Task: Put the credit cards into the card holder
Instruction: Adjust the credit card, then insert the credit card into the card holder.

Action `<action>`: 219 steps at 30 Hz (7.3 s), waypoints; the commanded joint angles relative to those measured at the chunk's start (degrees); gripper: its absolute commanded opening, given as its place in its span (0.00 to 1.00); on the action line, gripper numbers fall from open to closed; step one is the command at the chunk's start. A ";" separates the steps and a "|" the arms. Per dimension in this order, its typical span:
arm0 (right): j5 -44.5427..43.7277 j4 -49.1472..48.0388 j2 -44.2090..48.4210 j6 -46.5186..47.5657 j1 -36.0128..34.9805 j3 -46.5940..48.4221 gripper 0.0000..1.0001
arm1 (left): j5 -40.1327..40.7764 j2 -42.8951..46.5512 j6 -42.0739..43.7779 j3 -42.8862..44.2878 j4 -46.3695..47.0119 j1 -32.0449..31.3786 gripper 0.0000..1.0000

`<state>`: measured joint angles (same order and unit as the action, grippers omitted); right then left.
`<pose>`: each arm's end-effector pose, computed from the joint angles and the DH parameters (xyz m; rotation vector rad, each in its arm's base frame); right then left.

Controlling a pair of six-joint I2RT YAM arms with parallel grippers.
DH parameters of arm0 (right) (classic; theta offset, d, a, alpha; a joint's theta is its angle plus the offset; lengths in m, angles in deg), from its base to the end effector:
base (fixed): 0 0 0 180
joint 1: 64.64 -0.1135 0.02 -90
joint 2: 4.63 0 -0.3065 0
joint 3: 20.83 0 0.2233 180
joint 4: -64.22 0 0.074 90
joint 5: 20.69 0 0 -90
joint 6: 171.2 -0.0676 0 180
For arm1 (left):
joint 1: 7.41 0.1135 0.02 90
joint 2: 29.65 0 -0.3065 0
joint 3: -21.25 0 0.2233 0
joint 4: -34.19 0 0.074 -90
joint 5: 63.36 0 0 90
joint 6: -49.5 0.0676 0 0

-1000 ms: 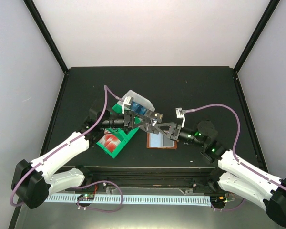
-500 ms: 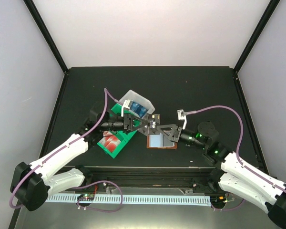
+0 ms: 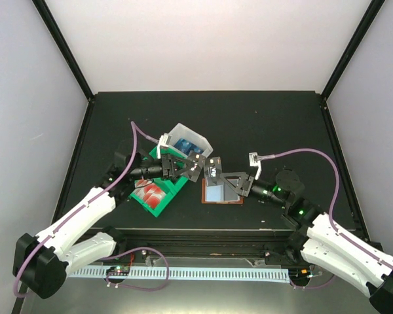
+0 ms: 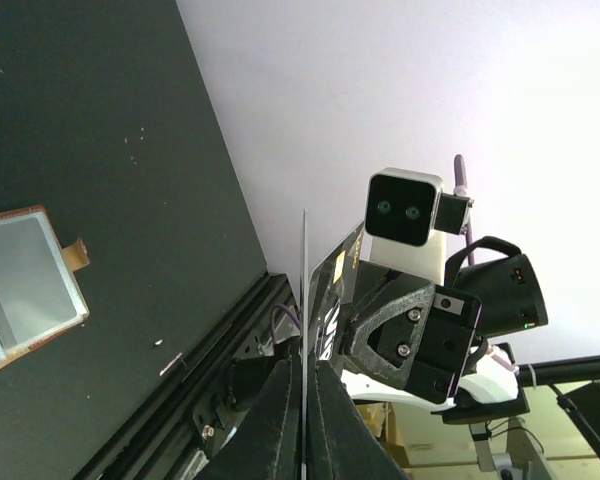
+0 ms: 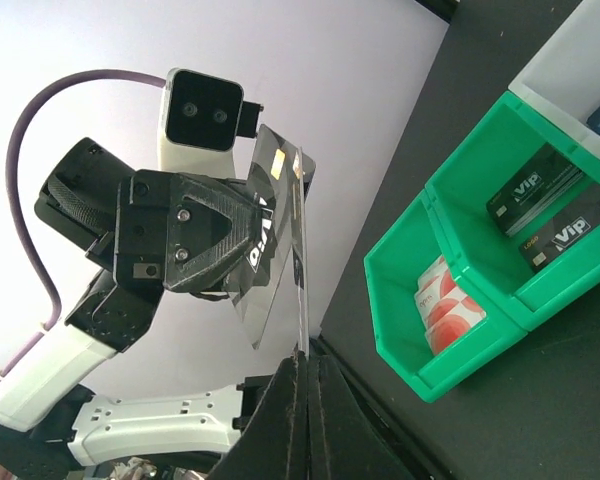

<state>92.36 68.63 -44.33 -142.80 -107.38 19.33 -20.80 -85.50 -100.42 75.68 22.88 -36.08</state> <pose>0.0873 0.1167 0.3017 -0.0456 1.9402 1.6439 0.1410 -0.1339 0.3352 0.1385 2.1261 -1.7543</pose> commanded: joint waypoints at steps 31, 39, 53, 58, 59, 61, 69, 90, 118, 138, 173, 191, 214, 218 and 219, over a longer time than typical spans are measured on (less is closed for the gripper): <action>-19.66 0.41 -16.31 5.55 1.47 -12.53 0.01 | 33.46 -24.24 13.92 -6.50 -2.00 -14.93 0.01; -16.12 -6.03 -21.60 5.71 3.10 -13.24 0.01 | 33.87 -26.57 14.58 -5.77 -1.92 -15.52 0.02; -14.63 -4.83 -29.08 1.56 4.71 -12.64 0.01 | 35.57 -27.73 14.92 -4.49 -5.46 -16.06 0.01; -15.05 -4.37 -31.48 -2.42 4.79 -13.39 0.01 | 35.72 -28.10 14.60 -4.31 -5.76 -16.33 0.02; -15.35 -4.53 -31.44 -2.99 4.77 -13.80 0.01 | 35.85 -28.08 14.57 -4.31 -5.77 -16.41 0.02; -15.79 -4.39 -30.87 -3.81 4.80 -14.35 0.01 | 35.98 -28.16 14.42 -4.31 -5.82 -16.47 0.02; -18.56 -1.28 -26.55 -3.27 4.77 -14.67 0.01 | 35.98 -28.62 14.46 -3.97 -6.09 -16.51 0.02; -11.36 -14.93 -37.79 -3.27 4.73 -14.52 0.01 | 34.17 -30.52 15.29 -3.26 -6.26 -16.80 0.01; -10.67 -11.01 -42.43 -1.81 2.18 -7.99 0.15 | 33.86 -29.62 16.10 -2.60 -7.36 -16.87 0.02; -1.98 -2.67 -9.18 11.19 2.14 -8.04 0.64 | 29.53 -10.39 14.80 -1.50 -4.30 -16.79 0.02; 9.58 -16.41 -4.05 0.05 0.38 0.55 0.01 | 6.54 4.03 -0.44 0.01 10.37 -12.12 0.23; 12.61 -10.02 -3.72 1.73 0.40 2.05 0.09 | -2.74 1.91 8.26 4.03 0.17 -9.83 0.02; -31.46 44.93 -12.94 16.24 -3.25 7.40 0.46 | 34.35 -15.08 4.28 -5.44 4.58 -20.62 0.02; -33.00 45.23 -17.07 16.68 -4.72 8.13 0.40 | 35.48 -20.81 3.49 -5.13 7.55 -22.34 0.01; -33.27 45.24 -18.05 16.76 -4.92 8.29 0.39 | 35.52 -22.01 3.49 -4.92 8.40 -22.89 0.02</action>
<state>64.49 111.34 -59.98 -127.09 -111.12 25.43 11.28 -103.84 -95.39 70.30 25.87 -57.28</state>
